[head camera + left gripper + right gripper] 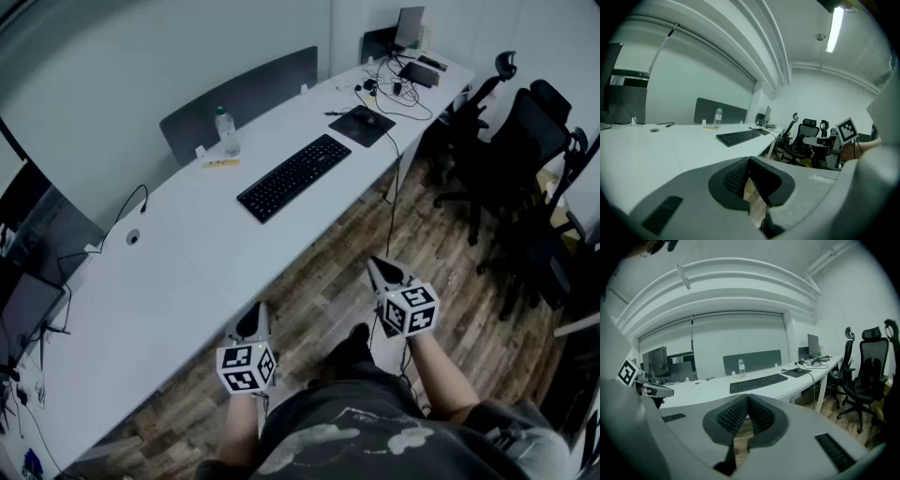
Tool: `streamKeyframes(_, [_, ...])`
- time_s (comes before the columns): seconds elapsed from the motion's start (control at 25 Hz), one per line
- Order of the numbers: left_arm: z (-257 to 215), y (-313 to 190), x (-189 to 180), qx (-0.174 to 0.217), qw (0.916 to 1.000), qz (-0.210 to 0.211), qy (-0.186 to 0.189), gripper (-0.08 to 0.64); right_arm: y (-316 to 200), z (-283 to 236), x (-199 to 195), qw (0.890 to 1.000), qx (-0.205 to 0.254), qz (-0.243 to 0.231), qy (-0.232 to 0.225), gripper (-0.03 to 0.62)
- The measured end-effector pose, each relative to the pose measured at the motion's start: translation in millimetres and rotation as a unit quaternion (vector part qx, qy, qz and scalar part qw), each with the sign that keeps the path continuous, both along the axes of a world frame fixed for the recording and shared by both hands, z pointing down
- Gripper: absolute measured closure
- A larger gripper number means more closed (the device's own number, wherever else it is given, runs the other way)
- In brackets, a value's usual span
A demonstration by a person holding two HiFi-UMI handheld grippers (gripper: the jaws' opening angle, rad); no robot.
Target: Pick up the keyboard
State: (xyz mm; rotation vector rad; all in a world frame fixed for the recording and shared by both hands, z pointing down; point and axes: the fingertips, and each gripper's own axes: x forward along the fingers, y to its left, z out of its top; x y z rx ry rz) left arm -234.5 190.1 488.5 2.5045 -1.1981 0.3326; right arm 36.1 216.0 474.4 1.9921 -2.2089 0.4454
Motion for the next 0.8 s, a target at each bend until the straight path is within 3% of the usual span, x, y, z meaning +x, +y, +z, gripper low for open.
streamKeyframes(0.8, [15, -3, 13, -0.030, 0.9994, -0.014, 0.007, 0.558, 3, 27, 26, 0.999, -0.021, 0.022, -0.032, 0.592])
